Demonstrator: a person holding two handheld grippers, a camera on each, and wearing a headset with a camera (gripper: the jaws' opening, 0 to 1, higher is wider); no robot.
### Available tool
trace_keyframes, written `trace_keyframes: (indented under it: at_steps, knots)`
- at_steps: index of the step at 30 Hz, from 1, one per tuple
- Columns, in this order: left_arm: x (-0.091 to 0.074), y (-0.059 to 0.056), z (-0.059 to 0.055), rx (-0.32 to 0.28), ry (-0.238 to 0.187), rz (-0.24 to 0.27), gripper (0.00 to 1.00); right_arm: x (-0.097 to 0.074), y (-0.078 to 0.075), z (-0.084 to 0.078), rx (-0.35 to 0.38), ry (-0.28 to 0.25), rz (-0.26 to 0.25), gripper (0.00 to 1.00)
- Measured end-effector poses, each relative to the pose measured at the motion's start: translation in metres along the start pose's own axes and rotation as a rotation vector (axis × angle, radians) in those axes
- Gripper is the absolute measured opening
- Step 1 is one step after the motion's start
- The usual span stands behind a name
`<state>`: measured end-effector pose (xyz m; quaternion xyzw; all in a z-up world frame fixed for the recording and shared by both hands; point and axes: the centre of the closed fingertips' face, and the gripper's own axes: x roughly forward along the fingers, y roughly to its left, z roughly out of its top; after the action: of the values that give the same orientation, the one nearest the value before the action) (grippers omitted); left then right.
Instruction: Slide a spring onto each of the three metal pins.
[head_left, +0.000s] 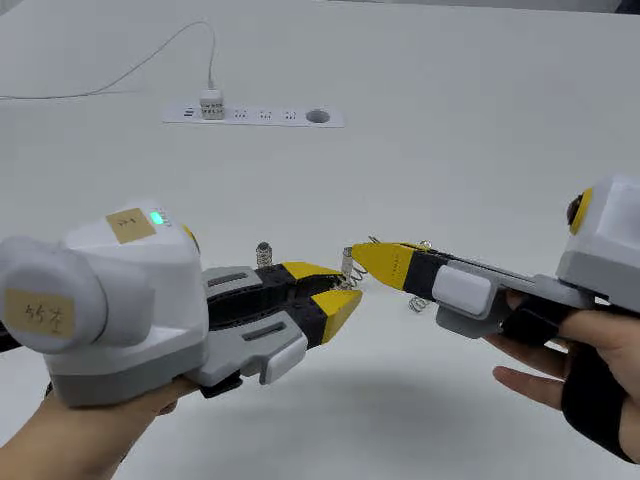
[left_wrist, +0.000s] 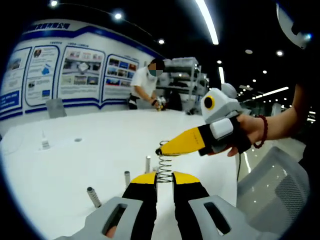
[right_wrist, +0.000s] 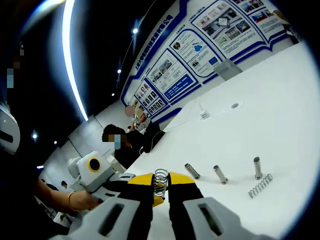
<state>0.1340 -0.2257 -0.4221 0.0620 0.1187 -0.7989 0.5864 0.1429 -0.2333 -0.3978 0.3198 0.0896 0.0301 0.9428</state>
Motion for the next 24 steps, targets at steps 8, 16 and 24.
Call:
trace_keyframes:
  at_steps: [8, 16, 24]
  knots:
    - [0.0, 0.006, -0.012, 0.116, 0.074, 0.064, 0.24, 0.004, -0.003, 0.004, -0.072, -0.002, -0.018, 0.11]
    - [0.0, 0.007, -0.025, 0.146, 0.122, 0.094, 0.3, 0.009, -0.018, 0.012, -0.211, 0.013, -0.074, 0.11]
    - [0.0, 0.008, -0.034, 0.113, 0.129, 0.115, 0.38, 0.016, -0.038, 0.019, -0.3, 0.024, -0.133, 0.11]
